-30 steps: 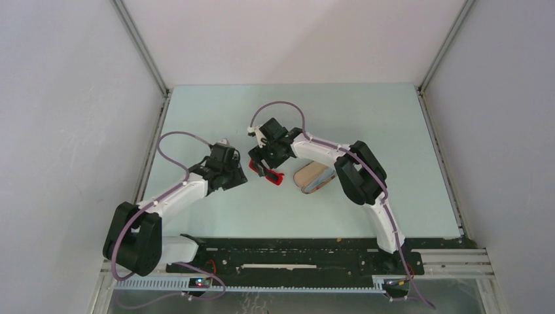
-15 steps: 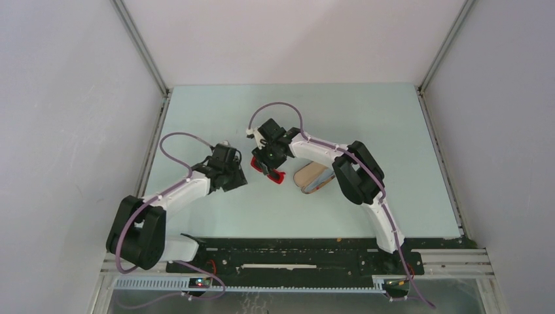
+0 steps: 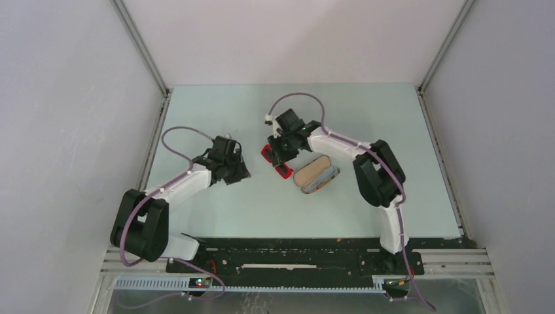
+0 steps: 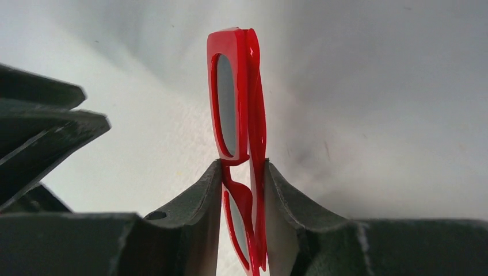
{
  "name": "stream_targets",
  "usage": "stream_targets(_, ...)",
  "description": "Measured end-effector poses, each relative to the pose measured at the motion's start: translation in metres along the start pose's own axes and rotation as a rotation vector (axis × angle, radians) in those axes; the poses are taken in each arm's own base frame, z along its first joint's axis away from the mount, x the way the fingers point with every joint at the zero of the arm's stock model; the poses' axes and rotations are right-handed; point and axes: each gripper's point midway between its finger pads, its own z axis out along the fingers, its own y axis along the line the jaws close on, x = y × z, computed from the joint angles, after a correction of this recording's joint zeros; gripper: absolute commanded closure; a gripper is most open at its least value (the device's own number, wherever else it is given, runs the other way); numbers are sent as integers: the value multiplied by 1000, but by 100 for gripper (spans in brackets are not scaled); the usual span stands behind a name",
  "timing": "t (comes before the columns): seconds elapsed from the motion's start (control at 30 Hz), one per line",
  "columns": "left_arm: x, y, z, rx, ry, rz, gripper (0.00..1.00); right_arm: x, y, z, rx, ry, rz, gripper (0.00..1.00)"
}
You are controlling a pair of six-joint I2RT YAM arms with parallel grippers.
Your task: Organize the sunglasses
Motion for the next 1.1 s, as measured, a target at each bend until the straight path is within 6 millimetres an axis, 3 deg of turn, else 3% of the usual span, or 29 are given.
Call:
stream_targets(0.13,-19,-21,2,47,-14,-3,52,-15,-9,-43,-41,-99,84,69)
stream_targets(0.27,-36,-53,19,94,9,-2,52,-17,-25,-107,-57,-217,197,69)
stream_targets(0.37,-46,-82,40,121,43,23,52,-12,-43,-148,-31,-307,272,69)
stream_targets(0.43,-51,-101,54,132,70,51,52,2,-59,-168,8,-346,336,68)
stream_targets(0.57,-48,-133,78,154,122,108,51,49,-77,-178,62,-339,462,65)
stream_targets(0.67,-30,-149,81,169,168,161,51,90,-84,-177,103,-302,560,65)
stream_targets(0.73,-16,-159,79,184,197,192,51,105,-88,-180,125,-303,613,65)
stream_targets(0.83,9,-172,72,212,246,232,51,114,-92,-190,158,-339,682,65)
stream_targets(0.97,35,-187,66,256,287,273,51,108,-96,-206,194,-415,724,65)
stream_targets(1.1,62,-190,60,276,328,303,51,105,-101,-211,223,-450,758,65)
